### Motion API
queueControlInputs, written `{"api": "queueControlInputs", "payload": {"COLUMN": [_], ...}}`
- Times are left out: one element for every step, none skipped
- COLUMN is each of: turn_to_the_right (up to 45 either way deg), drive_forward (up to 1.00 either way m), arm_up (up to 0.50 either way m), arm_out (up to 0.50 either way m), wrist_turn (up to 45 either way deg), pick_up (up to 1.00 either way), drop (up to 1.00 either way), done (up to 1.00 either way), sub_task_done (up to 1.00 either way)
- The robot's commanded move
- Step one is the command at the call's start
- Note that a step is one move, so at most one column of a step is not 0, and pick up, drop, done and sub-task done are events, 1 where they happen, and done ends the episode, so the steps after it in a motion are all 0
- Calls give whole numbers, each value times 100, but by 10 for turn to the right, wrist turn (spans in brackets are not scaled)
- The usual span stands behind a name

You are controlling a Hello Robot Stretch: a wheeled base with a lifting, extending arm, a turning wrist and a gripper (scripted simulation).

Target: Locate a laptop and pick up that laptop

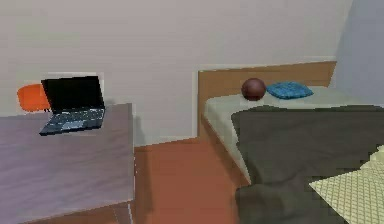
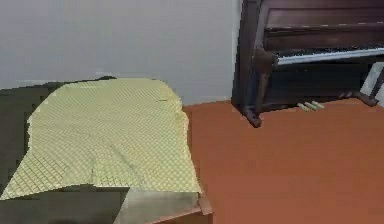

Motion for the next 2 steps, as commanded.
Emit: {"api": "queueControlInputs", "payload": {"turn_to_the_right": [0,-90], "drive_forward": [60,0], "arm_up": [0,0], "arm_out": [0,0], "wrist_turn": [0,0], "pick_up": [0,0], "drop": [0,0], "done": [0,0], "sub_task_done": [0,0]}}
